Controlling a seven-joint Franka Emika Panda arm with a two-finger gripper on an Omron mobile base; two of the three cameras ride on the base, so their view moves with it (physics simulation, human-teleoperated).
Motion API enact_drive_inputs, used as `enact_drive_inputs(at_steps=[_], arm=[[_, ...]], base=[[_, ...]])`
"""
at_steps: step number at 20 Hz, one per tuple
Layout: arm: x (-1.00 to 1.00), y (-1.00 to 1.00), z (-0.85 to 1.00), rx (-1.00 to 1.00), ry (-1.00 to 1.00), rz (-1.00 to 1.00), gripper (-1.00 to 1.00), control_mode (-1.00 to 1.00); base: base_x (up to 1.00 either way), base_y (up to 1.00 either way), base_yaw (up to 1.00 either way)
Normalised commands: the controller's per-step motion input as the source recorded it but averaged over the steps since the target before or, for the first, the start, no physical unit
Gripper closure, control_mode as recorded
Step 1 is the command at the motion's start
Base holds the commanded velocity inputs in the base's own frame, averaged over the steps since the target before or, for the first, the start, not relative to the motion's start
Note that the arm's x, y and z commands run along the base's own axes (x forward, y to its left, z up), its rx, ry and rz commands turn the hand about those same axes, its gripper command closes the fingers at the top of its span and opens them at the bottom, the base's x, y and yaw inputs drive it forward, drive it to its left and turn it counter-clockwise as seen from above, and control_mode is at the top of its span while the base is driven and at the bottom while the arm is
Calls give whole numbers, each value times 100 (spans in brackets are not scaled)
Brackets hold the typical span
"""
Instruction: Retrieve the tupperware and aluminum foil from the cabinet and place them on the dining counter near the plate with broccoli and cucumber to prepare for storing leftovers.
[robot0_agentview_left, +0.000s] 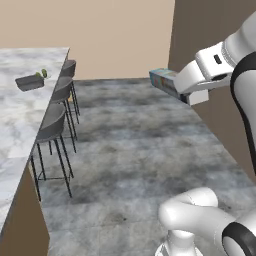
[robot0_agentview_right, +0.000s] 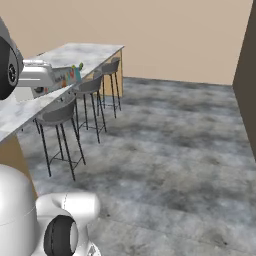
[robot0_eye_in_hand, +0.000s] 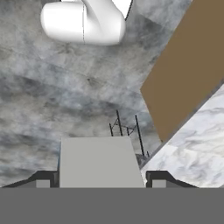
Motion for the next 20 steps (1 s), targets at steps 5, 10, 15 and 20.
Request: enact_drive_inputs(at_steps=[5, 10, 15, 20], arm=[[0, 0, 0, 0, 0, 0, 100, 100], [0, 0, 0, 0, 0, 0, 100, 100], [0, 0, 0, 0, 0, 0, 100, 100], [0, 0, 0, 0, 0, 0, 100, 100]], base=[[100, -55, 31], [100, -56, 31], [100, -54, 32], [100, -52, 32]])
